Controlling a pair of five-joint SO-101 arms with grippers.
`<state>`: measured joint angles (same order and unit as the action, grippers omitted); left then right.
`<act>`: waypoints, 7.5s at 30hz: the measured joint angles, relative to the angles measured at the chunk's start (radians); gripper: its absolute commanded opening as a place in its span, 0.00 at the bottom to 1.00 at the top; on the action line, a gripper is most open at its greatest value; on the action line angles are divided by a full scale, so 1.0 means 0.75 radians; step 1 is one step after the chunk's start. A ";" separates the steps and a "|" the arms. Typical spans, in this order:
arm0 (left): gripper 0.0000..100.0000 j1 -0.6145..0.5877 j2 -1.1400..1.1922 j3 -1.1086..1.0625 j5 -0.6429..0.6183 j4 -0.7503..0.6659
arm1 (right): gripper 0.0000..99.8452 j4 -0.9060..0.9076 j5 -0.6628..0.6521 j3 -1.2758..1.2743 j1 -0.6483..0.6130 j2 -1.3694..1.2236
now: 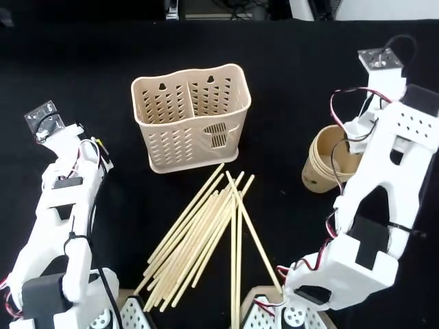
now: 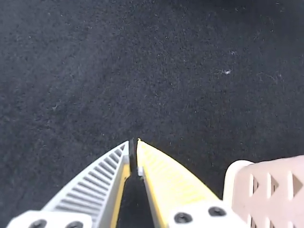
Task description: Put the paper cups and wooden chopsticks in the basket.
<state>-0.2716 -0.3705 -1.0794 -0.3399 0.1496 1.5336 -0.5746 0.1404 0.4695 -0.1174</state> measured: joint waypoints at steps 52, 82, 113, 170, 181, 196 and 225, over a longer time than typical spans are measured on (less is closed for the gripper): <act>0.18 0.325 0.000 1.330 0.229 1.336 | 0.01 0.082 0.563 0.698 -0.423 0.301; 0.18 0.462 -0.029 0.878 0.221 1.039 | 0.01 0.108 0.706 0.679 -0.839 0.303; 0.18 0.464 -0.031 0.874 0.221 1.039 | 0.17 -0.023 0.642 0.336 -0.927 0.301; 0.03 0.041 -0.886 0.757 0.415 1.272 | 0.04 0.293 0.575 0.252 -0.464 0.329; 0.05 0.000 -1.133 -0.186 0.528 1.027 | 0.05 0.221 0.303 -0.399 -0.462 0.730; 0.05 0.000 -1.283 -0.708 0.528 0.630 | 0.21 -0.399 0.139 -1.420 -0.882 0.751; 0.05 0.000 -1.782 -0.732 0.524 1.125 | 0.21 -0.833 0.487 -1.643 -1.217 0.755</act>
<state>-0.2716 -1.7070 -1.6287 0.0529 0.9935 0.9091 -0.2094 -1.0917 -0.4434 0.4488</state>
